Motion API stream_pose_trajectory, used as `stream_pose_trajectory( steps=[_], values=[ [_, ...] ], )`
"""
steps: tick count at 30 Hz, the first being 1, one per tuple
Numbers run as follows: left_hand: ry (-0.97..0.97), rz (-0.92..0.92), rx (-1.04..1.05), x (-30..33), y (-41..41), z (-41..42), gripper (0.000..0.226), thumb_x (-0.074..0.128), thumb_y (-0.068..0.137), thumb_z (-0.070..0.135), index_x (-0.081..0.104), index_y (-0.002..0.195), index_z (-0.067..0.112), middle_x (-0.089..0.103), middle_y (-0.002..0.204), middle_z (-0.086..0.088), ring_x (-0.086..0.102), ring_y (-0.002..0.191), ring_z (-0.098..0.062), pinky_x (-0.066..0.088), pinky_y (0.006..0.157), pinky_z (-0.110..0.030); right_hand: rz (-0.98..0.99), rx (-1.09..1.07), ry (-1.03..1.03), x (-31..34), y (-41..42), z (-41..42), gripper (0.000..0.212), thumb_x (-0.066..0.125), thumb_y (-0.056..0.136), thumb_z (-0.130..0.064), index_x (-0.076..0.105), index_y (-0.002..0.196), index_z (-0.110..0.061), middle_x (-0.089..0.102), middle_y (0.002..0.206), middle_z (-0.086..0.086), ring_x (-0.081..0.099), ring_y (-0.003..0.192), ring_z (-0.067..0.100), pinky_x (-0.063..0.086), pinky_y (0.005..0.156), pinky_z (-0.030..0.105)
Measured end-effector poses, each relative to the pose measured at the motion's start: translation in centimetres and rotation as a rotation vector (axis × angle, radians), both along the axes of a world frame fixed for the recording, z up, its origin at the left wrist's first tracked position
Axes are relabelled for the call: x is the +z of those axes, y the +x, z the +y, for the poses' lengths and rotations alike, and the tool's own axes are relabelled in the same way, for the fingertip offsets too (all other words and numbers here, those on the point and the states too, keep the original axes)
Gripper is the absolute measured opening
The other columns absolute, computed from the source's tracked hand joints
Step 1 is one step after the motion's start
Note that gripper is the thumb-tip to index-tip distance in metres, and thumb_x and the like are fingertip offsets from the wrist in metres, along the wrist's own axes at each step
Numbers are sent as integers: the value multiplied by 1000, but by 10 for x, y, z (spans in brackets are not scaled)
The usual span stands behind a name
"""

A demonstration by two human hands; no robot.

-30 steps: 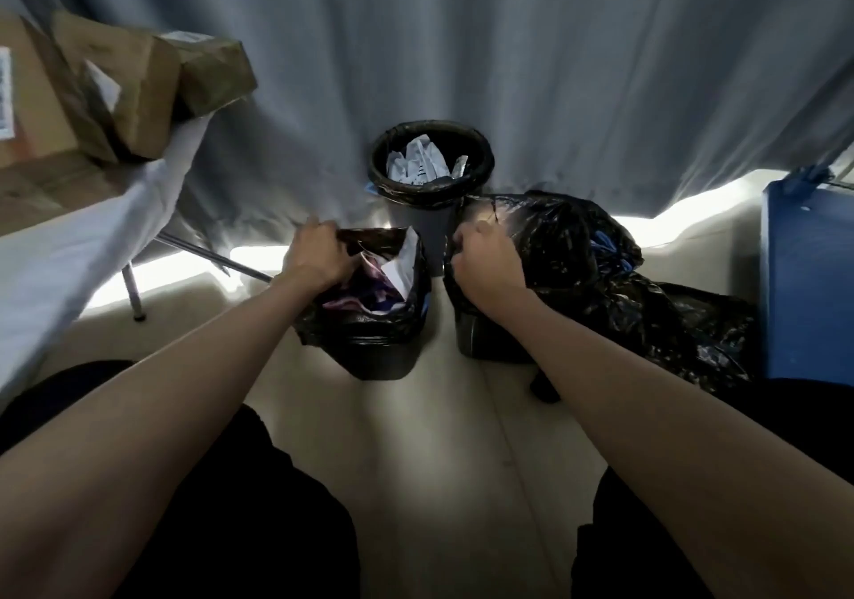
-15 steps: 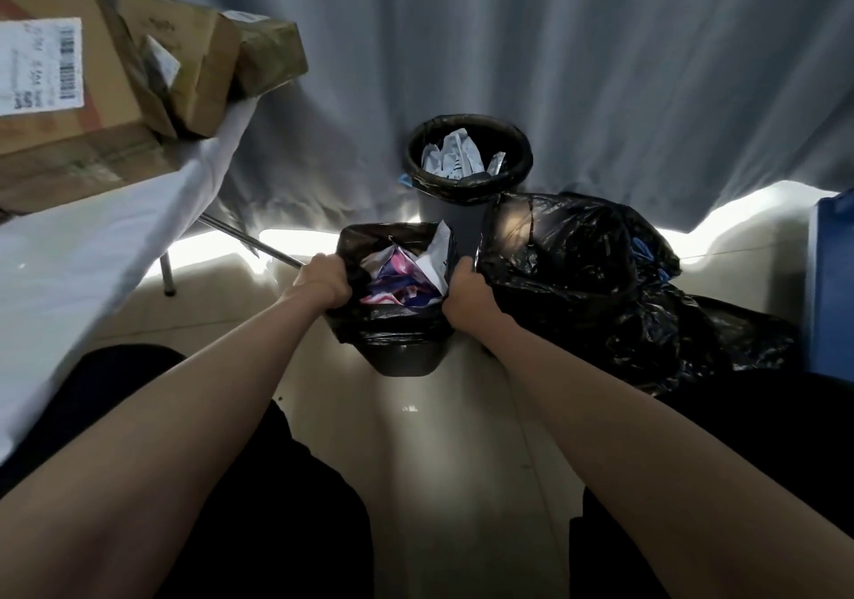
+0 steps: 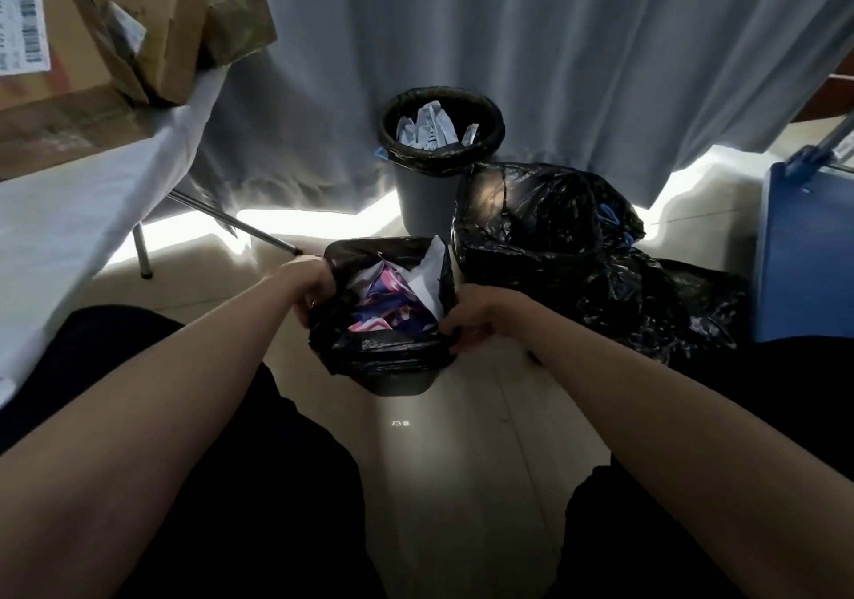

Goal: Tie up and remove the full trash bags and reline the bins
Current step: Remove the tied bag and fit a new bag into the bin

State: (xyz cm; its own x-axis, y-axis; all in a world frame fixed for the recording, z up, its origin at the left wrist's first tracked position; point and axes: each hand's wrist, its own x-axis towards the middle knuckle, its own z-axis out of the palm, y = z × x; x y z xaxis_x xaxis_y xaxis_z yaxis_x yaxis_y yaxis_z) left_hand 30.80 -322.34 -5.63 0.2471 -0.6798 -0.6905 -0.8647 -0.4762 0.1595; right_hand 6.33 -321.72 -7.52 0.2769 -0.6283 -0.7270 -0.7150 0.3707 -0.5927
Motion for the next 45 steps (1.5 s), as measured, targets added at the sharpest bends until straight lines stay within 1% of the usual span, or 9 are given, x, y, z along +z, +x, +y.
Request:
stream_pose_trajectory(
  steps=[4, 7, 10, 17, 23, 32, 36, 41, 45],
  values=[
    [170, 72, -59, -1, -11, 14, 27, 51, 88, -13, 58, 114, -18, 61, 119, -30, 63, 106, -43, 58, 53, -35, 9, 53, 95, -1, -27, 14, 24, 69, 86, -17, 67, 104, -2, 71, 105, 19, 70, 94, 30, 60, 78, 37],
    [183, 161, -45, 1, -21, 21, 16, 50, 89, -16, 59, 80, -7, 65, 92, -21, 67, 65, -25, 58, 57, -31, 9, -14, 118, -4, -46, 23, 37, 68, 86, -27, 68, 111, 0, 71, 109, 20, 70, 95, 33, 60, 80, 40],
    [122, 203, -89, 4, -38, 22, 12, 56, 86, -13, 62, 91, -4, 67, 87, -19, 68, 57, -20, 57, 51, -26, 14, -73, 130, -4, -70, 32, 32, 57, 93, -23, 67, 109, 3, 69, 110, 23, 69, 98, 37, 59, 86, 46],
    [8, 341, -162, 1, -99, 15, 20, 53, 87, -11, 55, 105, -6, 66, 84, -19, 69, 63, -25, 61, 63, -33, -2, -282, 53, 1, -131, 43, 22, 54, 95, -18, 64, 89, 0, 66, 79, 16, 66, 64, 26, 59, 55, 31],
    [-70, 378, -163, -2, -136, 0, 16, 51, 88, -11, 51, 102, -5, 63, 83, -21, 65, 61, -25, 59, 57, -31, 26, -486, -104, -14, -163, 35, 27, 54, 91, -13, 63, 106, 7, 61, 85, 18, 61, 54, 27, 53, 45, 28],
    [-223, 358, -116, -11, -139, -18, 16, 54, 85, -10, 52, 78, 5, 63, 75, -14, 67, 51, -23, 61, 57, -37, 33, -591, -298, -32, -168, 27, 35, 64, 91, -33, 70, 97, 2, 65, 94, 18, 69, 87, 33, 60, 77, 48],
    [-175, 444, -70, -14, -131, -13, 11, 55, 90, -4, 52, 85, 6, 65, 80, -16, 67, 64, -28, 61, 64, -38, 55, -549, -296, -33, -171, 28, 35, 67, 87, -38, 72, 98, -5, 63, 114, 17, 60, 93, 24, 53, 73, 35],
    [-134, 584, 44, -21, -126, -2, 5, 52, 96, 8, 54, 92, 9, 63, 85, -10, 62, 65, -21, 60, 71, -36, -128, -553, -34, -27, -172, 40, 43, 59, 91, -47, 61, 118, -14, 66, 106, 14, 65, 87, 31, 58, 84, 44],
    [21, 615, 76, -30, -119, 10, 35, 45, 100, 34, 61, 111, 6, 61, 97, -14, 61, 74, -27, 56, 80, -43, -197, -595, 21, -22, -179, 48, 52, 55, 92, -53, 51, 125, -12, 63, 102, 13, 62, 85, 34, 59, 79, 46]
  ],
)
